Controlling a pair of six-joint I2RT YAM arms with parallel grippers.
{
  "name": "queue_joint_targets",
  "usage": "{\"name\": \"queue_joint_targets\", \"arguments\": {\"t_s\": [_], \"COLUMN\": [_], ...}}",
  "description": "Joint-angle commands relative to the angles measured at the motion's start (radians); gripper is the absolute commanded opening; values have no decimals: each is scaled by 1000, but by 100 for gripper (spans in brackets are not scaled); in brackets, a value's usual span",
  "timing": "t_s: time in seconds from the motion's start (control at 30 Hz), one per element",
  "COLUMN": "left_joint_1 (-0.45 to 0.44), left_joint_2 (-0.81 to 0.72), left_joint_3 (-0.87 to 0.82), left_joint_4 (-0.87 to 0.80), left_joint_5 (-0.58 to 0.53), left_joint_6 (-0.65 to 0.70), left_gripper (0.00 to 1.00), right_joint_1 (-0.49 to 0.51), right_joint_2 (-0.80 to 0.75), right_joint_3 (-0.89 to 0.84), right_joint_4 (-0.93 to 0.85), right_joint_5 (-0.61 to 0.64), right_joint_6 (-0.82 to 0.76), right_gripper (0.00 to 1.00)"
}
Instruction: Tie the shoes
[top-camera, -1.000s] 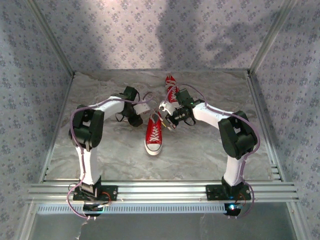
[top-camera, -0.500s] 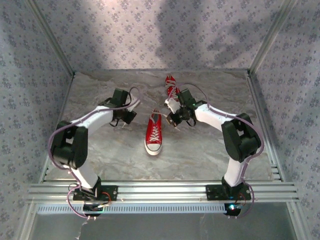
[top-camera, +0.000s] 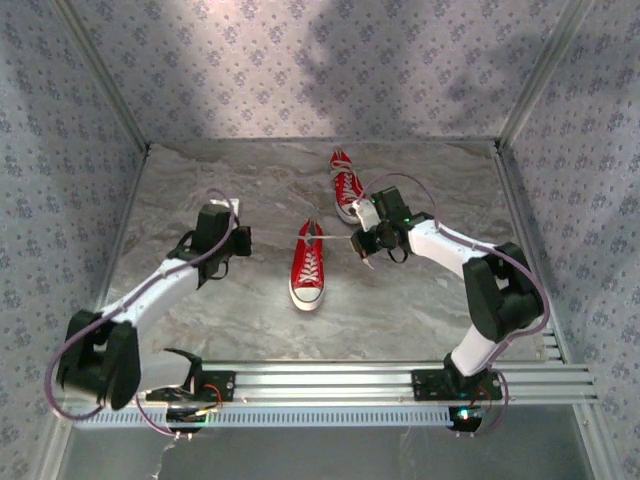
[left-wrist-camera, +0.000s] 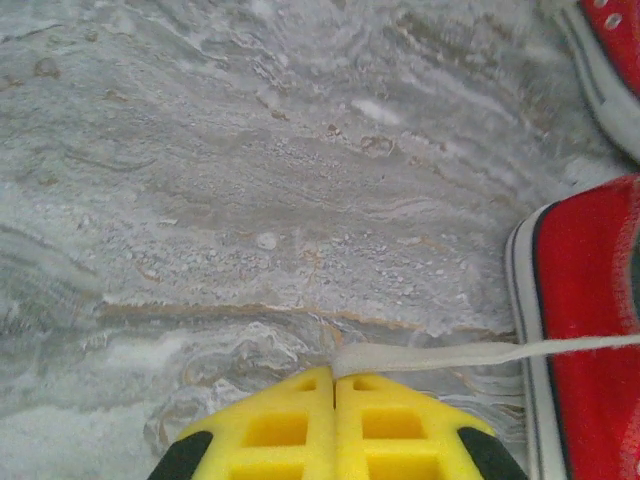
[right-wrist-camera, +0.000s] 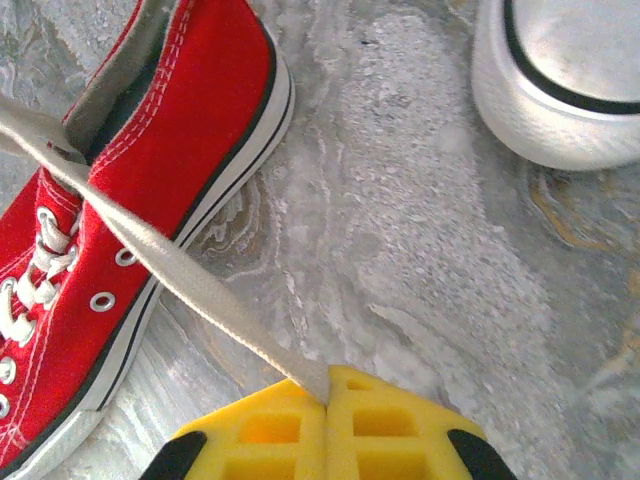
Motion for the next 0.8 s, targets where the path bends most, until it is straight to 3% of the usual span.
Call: {"name": "queue_joint_targets", "arguments": {"t_s": [0.0, 0.27, 0.77], "left_joint_1": [6, 10, 73], "left_joint_2": [-87, -165, -139], "left_joint_3": [-66, -167, -187], "left_joint_4": [31, -62, -258], "left_joint_5": [-11, -145, -307], "left_joint_6": [-149, -291, -444], "left_gripper": [0, 0, 0], "right_joint_1": [-3, -35, -148], "right_joint_2": [-59, -96, -18], "right_joint_3": [-26, -79, -72], "right_joint_4": [-3, -31, -88], "right_joint_5": [47, 186, 202], "right_joint_6": [39, 137, 194], "right_gripper": [0, 0, 0]}}
